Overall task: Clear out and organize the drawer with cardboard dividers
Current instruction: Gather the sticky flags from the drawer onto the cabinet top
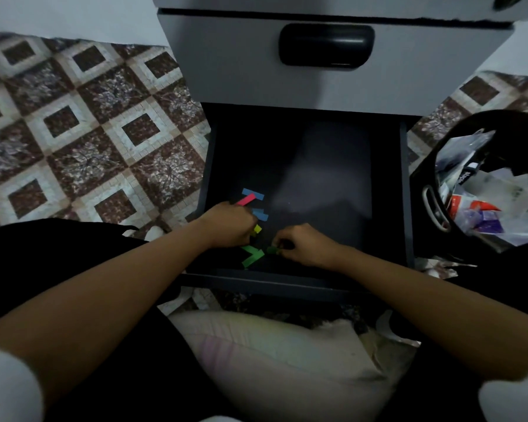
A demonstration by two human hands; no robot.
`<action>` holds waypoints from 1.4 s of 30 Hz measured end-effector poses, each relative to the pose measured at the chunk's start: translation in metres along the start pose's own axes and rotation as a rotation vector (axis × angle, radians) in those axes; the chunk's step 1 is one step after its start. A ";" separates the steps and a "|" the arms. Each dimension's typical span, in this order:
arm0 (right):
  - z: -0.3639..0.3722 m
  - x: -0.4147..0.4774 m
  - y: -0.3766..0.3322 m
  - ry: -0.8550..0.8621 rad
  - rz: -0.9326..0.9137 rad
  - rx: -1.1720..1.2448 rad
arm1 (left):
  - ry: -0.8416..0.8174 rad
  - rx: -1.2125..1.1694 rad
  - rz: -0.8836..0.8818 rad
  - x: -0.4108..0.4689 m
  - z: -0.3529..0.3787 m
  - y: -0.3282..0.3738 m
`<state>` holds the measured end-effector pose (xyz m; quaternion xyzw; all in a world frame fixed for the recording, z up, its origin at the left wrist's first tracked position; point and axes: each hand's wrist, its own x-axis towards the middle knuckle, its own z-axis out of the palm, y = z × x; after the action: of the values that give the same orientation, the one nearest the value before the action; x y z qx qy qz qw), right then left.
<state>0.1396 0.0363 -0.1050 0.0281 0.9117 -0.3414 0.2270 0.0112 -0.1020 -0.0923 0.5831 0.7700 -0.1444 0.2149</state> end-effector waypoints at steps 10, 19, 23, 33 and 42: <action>-0.003 -0.001 0.007 0.012 -0.001 0.000 | -0.029 -0.156 0.051 -0.002 0.016 0.005; -0.007 -0.003 0.013 0.034 0.018 -0.011 | -0.084 -0.189 0.048 -0.008 0.017 0.005; -0.006 -0.002 0.015 0.048 0.020 -0.012 | -0.087 -0.112 0.056 -0.010 0.015 0.009; -0.005 -0.003 0.015 0.047 0.022 -0.005 | -0.107 -0.025 0.057 -0.011 0.021 0.014; -0.007 -0.004 0.018 0.094 0.000 0.002 | 0.015 -0.119 -0.026 -0.004 0.023 0.019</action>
<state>0.1438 0.0544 -0.1097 0.0443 0.9210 -0.3406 0.1837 0.0337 -0.1109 -0.1095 0.5604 0.7863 -0.0971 0.2414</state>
